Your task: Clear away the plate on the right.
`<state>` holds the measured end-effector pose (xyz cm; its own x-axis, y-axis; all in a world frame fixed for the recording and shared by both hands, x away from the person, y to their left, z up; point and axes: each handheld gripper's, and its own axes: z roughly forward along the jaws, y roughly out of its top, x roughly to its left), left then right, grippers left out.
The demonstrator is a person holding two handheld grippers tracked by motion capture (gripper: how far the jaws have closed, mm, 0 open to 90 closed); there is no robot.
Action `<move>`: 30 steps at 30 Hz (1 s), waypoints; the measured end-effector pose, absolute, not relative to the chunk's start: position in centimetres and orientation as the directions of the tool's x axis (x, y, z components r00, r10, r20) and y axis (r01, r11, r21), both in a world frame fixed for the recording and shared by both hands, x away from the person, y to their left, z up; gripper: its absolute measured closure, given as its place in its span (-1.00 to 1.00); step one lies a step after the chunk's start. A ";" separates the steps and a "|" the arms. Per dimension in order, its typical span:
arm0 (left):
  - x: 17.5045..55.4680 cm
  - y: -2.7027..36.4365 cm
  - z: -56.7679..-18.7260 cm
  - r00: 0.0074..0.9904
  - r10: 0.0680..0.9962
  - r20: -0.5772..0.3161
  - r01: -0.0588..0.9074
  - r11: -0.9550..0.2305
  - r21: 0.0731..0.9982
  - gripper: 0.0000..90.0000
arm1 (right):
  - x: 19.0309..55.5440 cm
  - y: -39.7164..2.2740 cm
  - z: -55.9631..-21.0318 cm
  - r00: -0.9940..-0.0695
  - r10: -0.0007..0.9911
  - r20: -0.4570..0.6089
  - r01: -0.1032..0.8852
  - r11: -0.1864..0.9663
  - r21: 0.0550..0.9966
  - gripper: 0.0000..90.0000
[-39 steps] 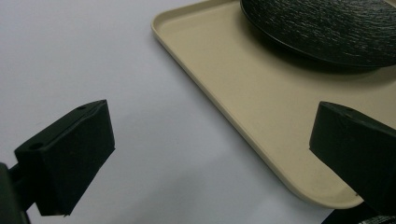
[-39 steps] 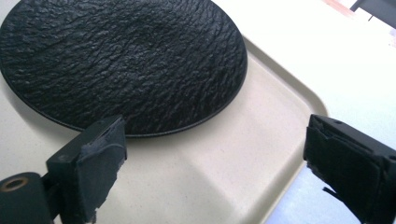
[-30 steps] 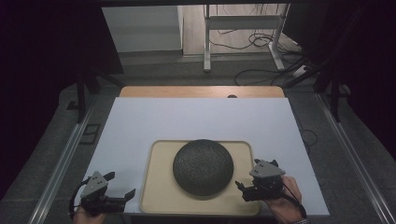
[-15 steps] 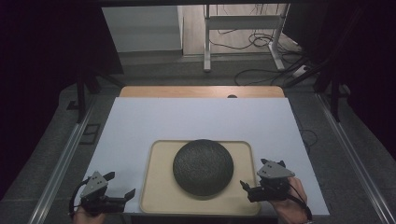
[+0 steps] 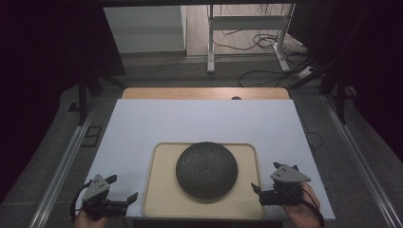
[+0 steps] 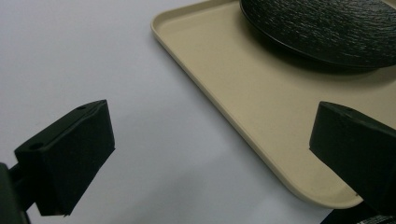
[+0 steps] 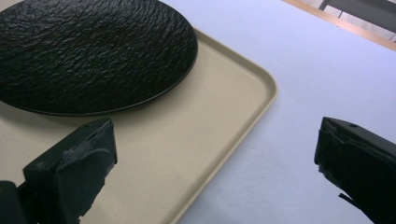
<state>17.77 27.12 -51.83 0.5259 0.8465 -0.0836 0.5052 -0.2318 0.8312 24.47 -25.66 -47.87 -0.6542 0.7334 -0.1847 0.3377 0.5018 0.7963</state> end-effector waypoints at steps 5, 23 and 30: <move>17.8 27.1 -51.8 0.526 0.846 -0.083 0.505 -0.232 0.831 -1.00 | 24.2 -26.3 -47.9 -0.645 0.743 -0.180 0.337 0.487 0.806 -1.00; 17.7 27.2 -51.8 0.523 0.848 -0.081 0.504 -0.232 0.832 -1.00 | 23.3 -28.5 -48.0 -0.608 0.781 -0.146 0.351 0.429 0.832 -1.00; 17.7 27.1 -51.8 0.525 0.848 -0.080 0.505 -0.234 0.831 -1.00 | 23.1 -29.1 -48.6 -0.598 0.789 -0.143 0.375 0.433 0.820 -1.00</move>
